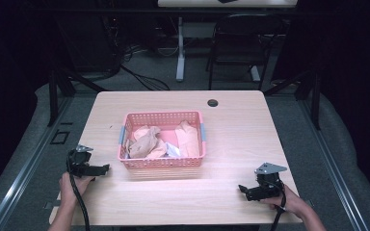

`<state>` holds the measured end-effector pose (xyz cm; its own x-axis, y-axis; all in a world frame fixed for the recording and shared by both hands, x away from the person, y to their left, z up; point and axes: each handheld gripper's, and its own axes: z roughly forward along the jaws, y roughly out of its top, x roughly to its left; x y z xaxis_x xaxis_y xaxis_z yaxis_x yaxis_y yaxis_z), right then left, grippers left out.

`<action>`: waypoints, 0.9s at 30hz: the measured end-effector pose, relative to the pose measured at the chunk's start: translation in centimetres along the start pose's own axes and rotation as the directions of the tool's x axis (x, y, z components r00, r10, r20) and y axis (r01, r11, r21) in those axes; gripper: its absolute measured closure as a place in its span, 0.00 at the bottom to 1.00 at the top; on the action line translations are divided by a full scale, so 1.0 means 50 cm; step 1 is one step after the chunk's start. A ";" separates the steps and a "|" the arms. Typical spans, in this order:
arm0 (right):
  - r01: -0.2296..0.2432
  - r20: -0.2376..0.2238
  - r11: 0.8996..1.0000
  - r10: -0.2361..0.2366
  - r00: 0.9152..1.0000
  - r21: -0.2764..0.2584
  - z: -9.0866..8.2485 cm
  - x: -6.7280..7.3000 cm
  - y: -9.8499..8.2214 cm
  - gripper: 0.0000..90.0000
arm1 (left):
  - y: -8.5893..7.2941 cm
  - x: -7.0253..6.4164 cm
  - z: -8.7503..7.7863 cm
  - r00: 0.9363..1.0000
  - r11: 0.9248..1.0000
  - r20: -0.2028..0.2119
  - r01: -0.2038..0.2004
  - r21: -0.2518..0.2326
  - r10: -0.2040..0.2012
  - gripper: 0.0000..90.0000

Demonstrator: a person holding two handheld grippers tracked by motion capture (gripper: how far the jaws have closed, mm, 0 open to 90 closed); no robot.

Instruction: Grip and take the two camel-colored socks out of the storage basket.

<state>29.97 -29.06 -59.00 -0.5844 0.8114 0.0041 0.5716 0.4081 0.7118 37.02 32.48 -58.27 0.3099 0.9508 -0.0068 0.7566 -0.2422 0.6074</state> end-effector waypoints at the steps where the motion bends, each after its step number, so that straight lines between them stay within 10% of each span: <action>1: 0.003 0.002 1.000 -0.003 1.000 0.004 -0.001 0.000 0.000 0.00 | 0.000 0.000 0.000 1.000 1.000 0.000 0.000 0.001 0.000 0.00; 27: 0.008 0.003 1.000 -0.008 1.000 0.008 0.000 -0.001 0.001 0.00 | 0.030 0.003 -0.047 0.999 0.998 -0.008 0.038 -0.047 -0.038 0.00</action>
<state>30.01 -29.07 -58.94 -0.5876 0.8091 -0.0039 0.5711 0.4182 0.7064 36.86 32.74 -55.51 0.2763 0.9608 -0.0237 0.7399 -0.1970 0.6432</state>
